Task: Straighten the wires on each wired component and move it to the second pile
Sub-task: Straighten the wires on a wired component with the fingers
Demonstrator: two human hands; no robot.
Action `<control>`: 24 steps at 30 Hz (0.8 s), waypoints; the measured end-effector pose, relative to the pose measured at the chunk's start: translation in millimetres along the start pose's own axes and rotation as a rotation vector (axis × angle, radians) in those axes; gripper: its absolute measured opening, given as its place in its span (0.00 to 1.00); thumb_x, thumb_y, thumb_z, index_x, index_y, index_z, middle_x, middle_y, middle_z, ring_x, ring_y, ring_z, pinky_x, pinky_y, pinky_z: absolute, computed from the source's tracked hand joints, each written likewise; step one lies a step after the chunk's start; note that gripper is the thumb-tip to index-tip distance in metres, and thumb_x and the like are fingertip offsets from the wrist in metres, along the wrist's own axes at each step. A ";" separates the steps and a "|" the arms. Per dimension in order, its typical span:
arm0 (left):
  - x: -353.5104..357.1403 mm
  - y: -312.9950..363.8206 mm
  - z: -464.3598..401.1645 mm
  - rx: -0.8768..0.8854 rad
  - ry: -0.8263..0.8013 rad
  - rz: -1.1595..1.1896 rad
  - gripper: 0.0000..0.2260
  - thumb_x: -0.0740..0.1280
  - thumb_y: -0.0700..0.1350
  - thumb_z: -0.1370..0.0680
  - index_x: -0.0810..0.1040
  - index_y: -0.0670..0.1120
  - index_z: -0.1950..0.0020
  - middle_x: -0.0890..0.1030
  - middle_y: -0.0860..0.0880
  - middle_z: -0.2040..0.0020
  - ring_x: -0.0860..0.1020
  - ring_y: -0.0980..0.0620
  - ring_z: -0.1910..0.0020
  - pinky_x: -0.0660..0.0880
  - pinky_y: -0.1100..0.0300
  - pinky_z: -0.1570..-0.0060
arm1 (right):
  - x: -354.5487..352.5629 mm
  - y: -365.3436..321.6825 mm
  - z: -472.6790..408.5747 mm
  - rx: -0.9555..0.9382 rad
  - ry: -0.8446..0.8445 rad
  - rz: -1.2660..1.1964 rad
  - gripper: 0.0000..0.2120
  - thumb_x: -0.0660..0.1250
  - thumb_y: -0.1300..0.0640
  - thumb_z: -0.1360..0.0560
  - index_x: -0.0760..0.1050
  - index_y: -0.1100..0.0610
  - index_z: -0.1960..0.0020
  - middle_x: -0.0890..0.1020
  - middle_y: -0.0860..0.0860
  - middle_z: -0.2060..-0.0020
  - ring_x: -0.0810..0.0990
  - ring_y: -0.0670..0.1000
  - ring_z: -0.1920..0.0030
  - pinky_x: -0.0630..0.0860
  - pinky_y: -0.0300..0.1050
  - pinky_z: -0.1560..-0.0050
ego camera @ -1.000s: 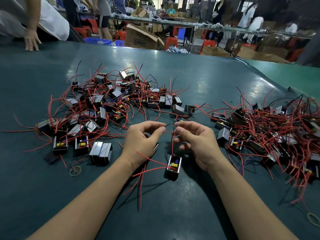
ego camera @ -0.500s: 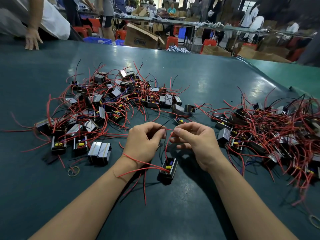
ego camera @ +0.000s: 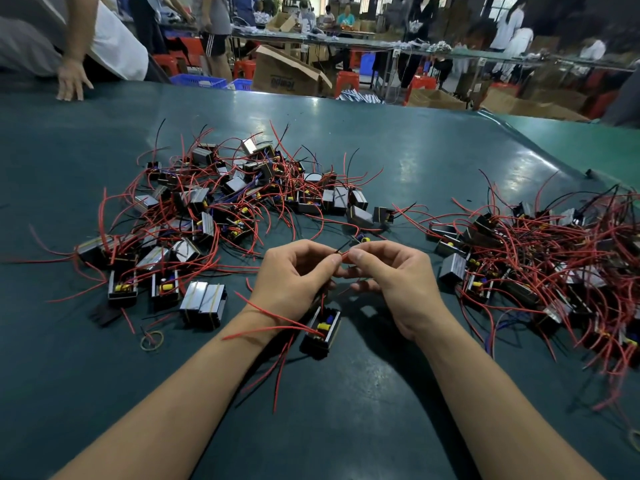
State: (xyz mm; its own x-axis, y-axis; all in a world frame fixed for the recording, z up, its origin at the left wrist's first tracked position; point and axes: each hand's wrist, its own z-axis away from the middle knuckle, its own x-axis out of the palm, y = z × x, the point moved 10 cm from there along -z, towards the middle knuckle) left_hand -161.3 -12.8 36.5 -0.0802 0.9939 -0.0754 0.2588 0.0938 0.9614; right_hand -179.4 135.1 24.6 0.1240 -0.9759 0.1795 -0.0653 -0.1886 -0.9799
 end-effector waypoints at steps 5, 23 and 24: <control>-4.1 -0.1 -1.4 0.008 0.030 -0.004 0.05 0.70 0.36 0.24 0.81 0.44 0.57 0.83 0.52 0.69 0.79 0.59 0.70 0.76 0.67 0.66 | 0.8 -6.2 2.4 -0.049 0.010 0.113 0.02 0.70 0.64 0.25 0.81 0.61 0.55 0.86 0.56 0.62 0.85 0.53 0.63 0.79 0.41 0.70; -14.5 -8.7 -3.4 -0.057 0.079 -0.015 0.09 0.68 0.34 0.24 0.77 0.45 0.61 0.78 0.50 0.68 0.74 0.56 0.69 0.73 0.63 0.65 | 13.2 -16.8 6.4 -0.112 0.026 0.253 0.04 0.69 0.64 0.24 0.81 0.60 0.57 0.86 0.55 0.62 0.84 0.51 0.65 0.77 0.39 0.73; -13.1 -7.7 -3.6 -0.055 0.071 -0.009 0.09 0.68 0.33 0.24 0.77 0.45 0.61 0.77 0.50 0.69 0.74 0.56 0.70 0.73 0.64 0.65 | 12.2 -17.9 6.1 -0.118 0.029 0.258 0.04 0.69 0.64 0.24 0.81 0.60 0.57 0.86 0.54 0.62 0.84 0.51 0.65 0.77 0.39 0.74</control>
State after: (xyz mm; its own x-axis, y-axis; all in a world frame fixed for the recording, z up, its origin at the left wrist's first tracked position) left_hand -165.6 -26.8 31.1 -0.1508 0.9863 -0.0667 0.2044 0.0971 0.9741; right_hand -170.6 127.2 43.8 0.0600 -0.9957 -0.0704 -0.2059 0.0566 -0.9769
